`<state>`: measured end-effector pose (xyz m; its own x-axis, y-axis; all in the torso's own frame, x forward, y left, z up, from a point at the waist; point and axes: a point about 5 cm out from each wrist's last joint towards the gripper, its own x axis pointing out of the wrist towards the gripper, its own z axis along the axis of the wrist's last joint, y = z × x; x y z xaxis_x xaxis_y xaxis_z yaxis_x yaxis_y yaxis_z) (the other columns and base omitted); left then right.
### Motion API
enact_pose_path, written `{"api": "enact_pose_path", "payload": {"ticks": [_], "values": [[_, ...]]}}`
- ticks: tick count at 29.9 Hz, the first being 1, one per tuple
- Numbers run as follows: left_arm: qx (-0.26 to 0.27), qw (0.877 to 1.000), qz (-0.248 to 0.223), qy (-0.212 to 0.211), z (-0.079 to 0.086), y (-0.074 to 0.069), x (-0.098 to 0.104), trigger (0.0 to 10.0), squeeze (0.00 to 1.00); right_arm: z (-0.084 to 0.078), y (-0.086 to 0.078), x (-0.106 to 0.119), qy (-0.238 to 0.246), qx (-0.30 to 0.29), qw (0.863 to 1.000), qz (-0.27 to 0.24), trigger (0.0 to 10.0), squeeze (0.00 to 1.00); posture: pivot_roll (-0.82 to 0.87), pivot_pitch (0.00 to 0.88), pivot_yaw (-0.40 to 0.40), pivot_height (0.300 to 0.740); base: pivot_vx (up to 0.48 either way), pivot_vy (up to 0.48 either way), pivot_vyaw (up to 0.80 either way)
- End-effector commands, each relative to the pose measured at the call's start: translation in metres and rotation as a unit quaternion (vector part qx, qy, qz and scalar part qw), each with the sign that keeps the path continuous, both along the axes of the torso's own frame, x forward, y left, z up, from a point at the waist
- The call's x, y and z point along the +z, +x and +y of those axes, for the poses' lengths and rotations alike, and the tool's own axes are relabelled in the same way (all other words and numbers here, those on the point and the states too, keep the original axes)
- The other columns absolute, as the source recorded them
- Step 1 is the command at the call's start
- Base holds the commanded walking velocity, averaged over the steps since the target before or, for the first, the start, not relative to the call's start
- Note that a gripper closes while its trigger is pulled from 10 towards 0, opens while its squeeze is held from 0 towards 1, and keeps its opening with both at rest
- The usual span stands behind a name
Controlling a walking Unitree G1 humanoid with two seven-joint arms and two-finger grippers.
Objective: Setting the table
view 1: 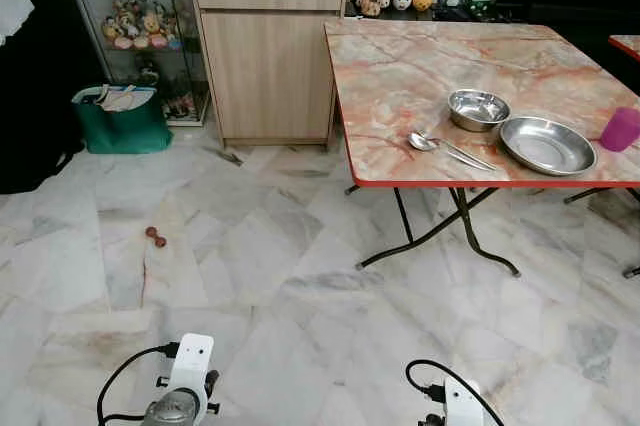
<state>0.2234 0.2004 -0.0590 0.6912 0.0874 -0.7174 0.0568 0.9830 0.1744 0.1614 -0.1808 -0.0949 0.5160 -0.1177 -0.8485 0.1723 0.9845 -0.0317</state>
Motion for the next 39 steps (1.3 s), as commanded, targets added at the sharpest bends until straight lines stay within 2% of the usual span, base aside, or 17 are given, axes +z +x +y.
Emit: {"api": "enact_pose_path", "payload": {"ticks": [1,39], "values": [[-0.004,1.0,0.012,0.002,-0.0017,-0.0037,-0.0029,10.0,0.0,-0.0031,-0.0004,0.0003,-0.006,-0.001,1.0,-0.002,10.0,0.0,0.11,0.0,-0.063,0.74,0.0,-0.259,0.0],[-0.011,1.0,0.009,-0.002,-0.0018,-0.003,-0.0022,10.0,0.0,-0.0032,-0.0011,0.0,-0.011,0.009,1.0,0.0,10.0,0.0,0.11,0.0,-0.059,0.74,0.0,-0.255,0.0]]}}
